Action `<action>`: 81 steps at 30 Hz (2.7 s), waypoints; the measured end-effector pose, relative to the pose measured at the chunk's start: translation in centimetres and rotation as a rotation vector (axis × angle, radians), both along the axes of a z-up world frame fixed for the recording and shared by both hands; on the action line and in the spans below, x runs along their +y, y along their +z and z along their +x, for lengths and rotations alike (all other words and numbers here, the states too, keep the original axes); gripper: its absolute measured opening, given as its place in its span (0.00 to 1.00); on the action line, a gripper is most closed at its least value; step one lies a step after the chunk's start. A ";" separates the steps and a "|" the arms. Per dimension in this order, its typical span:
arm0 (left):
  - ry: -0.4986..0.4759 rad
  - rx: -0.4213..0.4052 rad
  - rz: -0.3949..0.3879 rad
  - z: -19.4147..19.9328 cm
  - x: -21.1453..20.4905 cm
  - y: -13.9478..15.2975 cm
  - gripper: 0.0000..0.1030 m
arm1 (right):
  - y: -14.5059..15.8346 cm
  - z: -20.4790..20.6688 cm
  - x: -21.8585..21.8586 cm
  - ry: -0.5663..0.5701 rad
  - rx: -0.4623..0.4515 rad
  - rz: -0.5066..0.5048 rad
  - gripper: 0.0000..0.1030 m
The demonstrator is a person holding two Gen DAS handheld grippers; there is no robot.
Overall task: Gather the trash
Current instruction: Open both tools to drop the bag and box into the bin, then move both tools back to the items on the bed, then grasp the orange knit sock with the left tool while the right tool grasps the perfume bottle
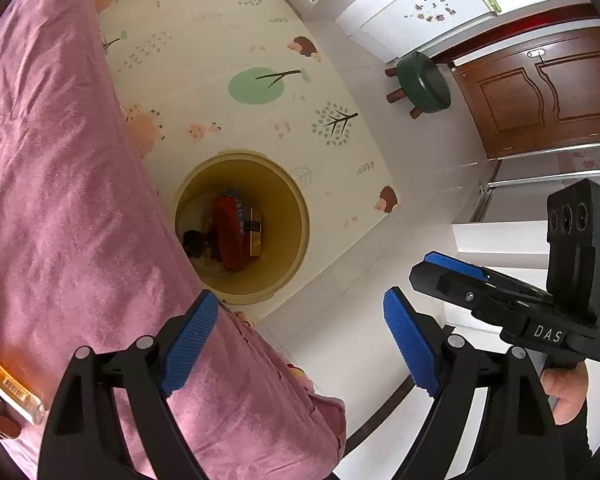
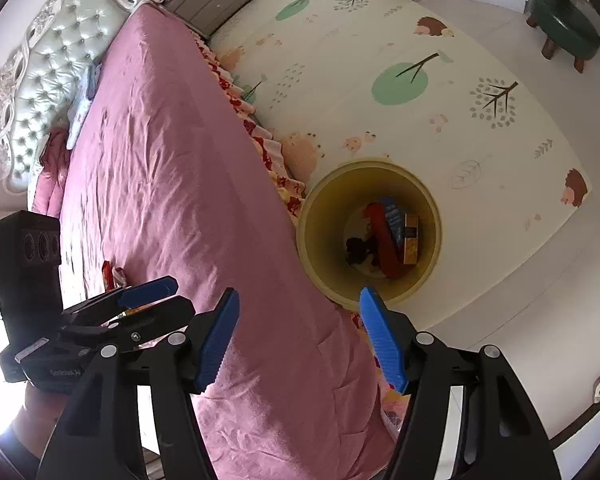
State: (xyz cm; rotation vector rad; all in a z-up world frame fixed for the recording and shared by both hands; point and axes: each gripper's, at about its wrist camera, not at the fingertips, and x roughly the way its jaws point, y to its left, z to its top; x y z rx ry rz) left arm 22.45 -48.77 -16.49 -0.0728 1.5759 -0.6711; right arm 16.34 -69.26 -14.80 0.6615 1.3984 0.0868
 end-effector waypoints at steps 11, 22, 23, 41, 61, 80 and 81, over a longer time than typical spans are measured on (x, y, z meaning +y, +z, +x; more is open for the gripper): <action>0.104 -0.028 -0.003 -1.4 6.7 2.4 0.82 | 2.9 0.7 5.5 0.090 -0.045 0.020 0.60; 0.305 -0.061 0.056 -4.6 20.1 3.9 0.82 | 3.9 1.3 18.6 0.336 -0.047 0.065 0.60; 0.319 -0.062 0.062 -4.9 21.2 3.8 0.82 | 3.8 1.3 19.7 0.357 -0.044 0.069 0.60; 0.581 -0.001 0.166 -8.5 36.8 0.3 0.82 | 1.7 2.3 35.3 0.680 -0.015 0.005 0.60; 0.594 0.068 0.235 -5.4 40.5 -7.0 0.79 | -4.4 4.9 41.6 0.828 0.064 -0.089 0.59; 0.615 0.038 0.234 -8.0 44.3 -6.3 0.33 | -7.3 5.1 45.5 0.961 0.022 -0.253 0.35; 0.621 0.036 0.230 -8.3 44.5 -6.1 0.33 | -7.1 5.1 45.4 0.961 0.019 -0.250 0.35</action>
